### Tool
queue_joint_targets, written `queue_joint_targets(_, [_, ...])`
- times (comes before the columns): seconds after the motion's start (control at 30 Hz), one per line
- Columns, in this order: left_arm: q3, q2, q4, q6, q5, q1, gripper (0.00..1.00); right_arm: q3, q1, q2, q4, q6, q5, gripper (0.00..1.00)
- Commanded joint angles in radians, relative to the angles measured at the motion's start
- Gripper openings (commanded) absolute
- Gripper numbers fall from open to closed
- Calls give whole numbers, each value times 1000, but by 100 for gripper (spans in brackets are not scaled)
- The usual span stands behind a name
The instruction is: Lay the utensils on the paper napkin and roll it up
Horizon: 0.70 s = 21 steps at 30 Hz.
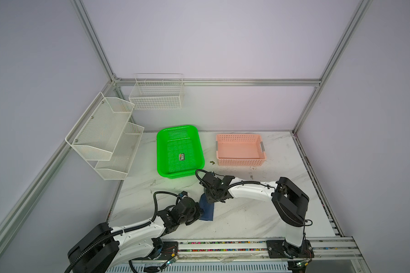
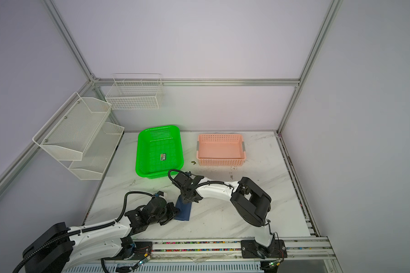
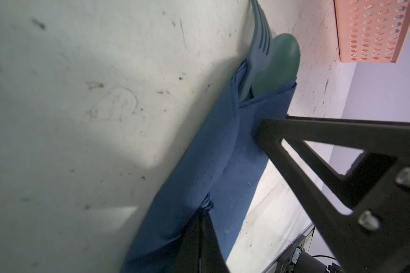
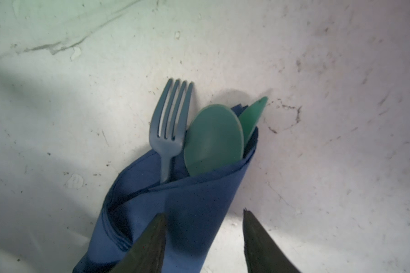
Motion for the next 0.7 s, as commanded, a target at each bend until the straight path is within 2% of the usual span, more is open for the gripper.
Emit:
queue_joint_targets(0.0, [19,2,1,-12,-14,-5,0,22,4,9,-10,3,16,55])
queue_joint_targets(0.37, [21,5,6,-18,-18,-5,0,64,6,51,-32,-9,14,55])
queue_joint_targets(0.67, [21,16,16,-17,-14,-5,0,69,28,85,-16,-4,-8,49])
